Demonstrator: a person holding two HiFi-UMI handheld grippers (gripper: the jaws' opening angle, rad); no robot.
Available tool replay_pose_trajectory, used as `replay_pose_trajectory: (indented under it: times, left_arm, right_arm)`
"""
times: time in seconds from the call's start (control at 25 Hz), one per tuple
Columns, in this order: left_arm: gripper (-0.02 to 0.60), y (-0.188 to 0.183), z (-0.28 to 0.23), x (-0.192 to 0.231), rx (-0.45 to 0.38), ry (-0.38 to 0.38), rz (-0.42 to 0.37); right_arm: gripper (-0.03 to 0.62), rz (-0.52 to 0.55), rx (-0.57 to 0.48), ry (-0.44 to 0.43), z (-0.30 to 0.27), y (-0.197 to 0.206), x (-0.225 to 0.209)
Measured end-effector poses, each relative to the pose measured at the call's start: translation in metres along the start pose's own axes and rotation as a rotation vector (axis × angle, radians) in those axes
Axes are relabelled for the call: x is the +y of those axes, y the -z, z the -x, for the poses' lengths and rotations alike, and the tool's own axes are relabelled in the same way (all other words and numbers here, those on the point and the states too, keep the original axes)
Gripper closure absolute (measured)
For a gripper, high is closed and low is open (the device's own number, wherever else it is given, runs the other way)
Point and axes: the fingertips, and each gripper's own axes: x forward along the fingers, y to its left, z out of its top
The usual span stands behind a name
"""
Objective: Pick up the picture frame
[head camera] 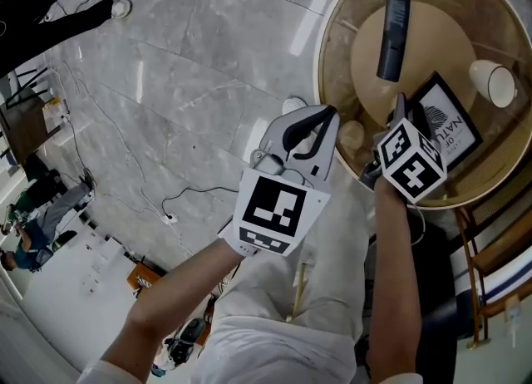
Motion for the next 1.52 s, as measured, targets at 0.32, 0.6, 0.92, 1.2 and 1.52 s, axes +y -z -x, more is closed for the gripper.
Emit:
replay_pose_trajectory:
  times: [0.32,0.6,0.92,1.2,1.52]
  left_arm:
    - [0.575,0.016,0.01,0.004,0.016,0.001,-0.004]
    - [0.575,0.011,0.022,0.019,-0.005,-0.039,-0.001]
    - [0.575,0.002,0.043,0.016,-0.018,-0.043,-0.019]
    - [0.575,-0.021,0.065,-0.002,-0.038,-0.036,-0.048]
    - [0.575,-0.054,0.103,-0.031,-0.064,-0.034,-0.06]
  right_arm:
    - [0.436,0.067,0.002,0.132,-0.004,0.007,-0.001]
    - [0.508,0.046,0.056,0.223,-0.004,0.006,-0.002]
    - [0.539,-0.095,0.079,0.186,0.004,0.006,-0.009]
    - [0.54,-0.109,0.08,0.067,0.046,0.006,-0.004]
    - [0.54,-0.115,0.033,-0.059,0.123,-0.017,0.008]
